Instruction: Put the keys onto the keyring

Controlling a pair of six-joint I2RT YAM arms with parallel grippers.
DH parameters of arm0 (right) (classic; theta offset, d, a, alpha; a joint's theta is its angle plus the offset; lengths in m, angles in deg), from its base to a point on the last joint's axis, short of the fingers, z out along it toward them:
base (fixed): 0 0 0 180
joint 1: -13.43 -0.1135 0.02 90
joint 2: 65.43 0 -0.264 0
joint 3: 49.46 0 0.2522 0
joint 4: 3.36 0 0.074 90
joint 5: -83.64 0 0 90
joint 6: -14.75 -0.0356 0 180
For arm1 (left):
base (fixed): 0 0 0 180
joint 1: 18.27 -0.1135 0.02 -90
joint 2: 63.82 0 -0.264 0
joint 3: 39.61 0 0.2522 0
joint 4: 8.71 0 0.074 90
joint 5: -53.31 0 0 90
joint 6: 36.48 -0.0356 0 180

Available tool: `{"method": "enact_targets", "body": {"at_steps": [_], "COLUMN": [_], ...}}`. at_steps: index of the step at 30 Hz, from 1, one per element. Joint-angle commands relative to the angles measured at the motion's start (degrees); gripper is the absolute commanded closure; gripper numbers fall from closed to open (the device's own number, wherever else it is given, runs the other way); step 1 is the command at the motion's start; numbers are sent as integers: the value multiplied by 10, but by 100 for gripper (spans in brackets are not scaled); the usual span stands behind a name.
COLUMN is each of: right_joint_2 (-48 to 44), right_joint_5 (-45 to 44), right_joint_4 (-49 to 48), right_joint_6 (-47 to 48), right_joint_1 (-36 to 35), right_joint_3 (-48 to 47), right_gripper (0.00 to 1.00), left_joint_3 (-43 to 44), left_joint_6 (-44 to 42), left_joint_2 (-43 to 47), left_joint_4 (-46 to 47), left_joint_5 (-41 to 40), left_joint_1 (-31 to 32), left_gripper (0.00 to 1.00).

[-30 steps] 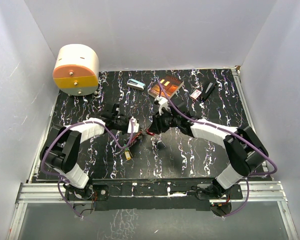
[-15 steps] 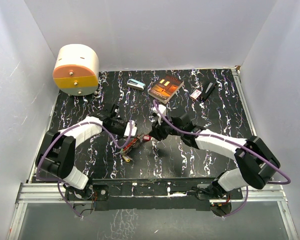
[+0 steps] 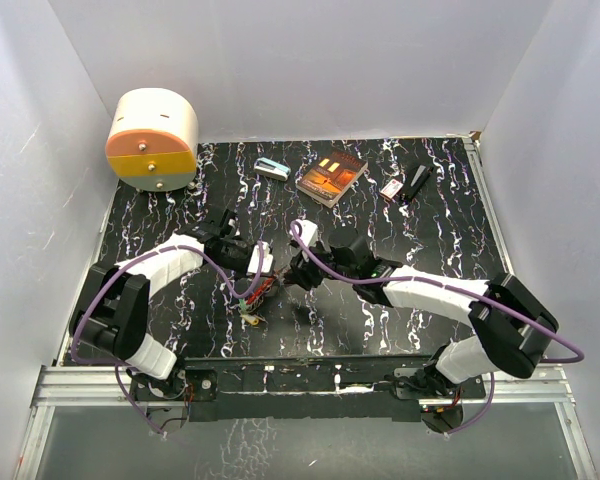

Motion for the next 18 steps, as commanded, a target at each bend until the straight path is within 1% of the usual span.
{"method": "enact_targets", "body": {"at_steps": [1, 6, 18], "right_joint_2": [8, 22, 35], "right_joint_5": [3, 9, 10], "right_joint_4": [-63, -73, -87], "right_joint_6": [13, 13, 8], "right_joint_1": [-7, -11, -25], "right_joint_3": [-13, -21, -21], "right_gripper": [59, 61, 65], "left_joint_3": [8, 16, 19], "left_joint_6": [-5, -12, 14], "left_joint_2": [7, 1, -4], "left_joint_4": [-11, -21, 1], "left_joint_5": [33, 33, 36], "left_joint_1": [3, 3, 3], "left_gripper": [100, 100, 100]}}
